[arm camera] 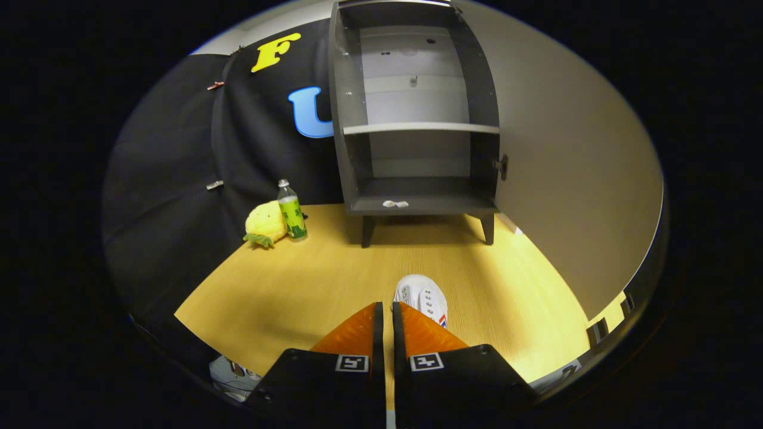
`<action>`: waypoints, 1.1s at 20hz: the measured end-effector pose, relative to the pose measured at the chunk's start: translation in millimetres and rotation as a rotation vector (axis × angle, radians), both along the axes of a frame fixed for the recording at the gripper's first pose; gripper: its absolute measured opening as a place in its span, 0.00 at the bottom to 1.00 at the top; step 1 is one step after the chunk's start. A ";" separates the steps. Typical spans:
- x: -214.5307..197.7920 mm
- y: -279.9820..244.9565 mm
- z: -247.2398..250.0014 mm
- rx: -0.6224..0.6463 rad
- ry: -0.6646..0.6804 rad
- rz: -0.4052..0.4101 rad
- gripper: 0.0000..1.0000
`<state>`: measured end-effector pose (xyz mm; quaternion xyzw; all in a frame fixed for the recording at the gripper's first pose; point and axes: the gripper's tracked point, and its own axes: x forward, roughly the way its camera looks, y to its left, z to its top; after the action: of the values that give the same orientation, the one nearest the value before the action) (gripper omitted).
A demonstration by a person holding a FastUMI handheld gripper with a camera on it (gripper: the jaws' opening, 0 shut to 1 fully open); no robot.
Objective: Open the shoe cabinet door, grab the shoes and put them into the shoe cabinet, then close the shoe cabinet door.
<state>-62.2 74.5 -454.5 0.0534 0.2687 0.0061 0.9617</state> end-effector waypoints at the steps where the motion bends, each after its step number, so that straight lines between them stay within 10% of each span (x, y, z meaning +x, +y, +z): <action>1: -1.2 -0.5 -15.8 -0.001 0.029 -0.005 0.11; 22: 18.1 -7.6 -118.6 -0.018 0.243 -0.008 0.14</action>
<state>-44.1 66.9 -573.2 0.0462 0.3830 -0.0068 0.9226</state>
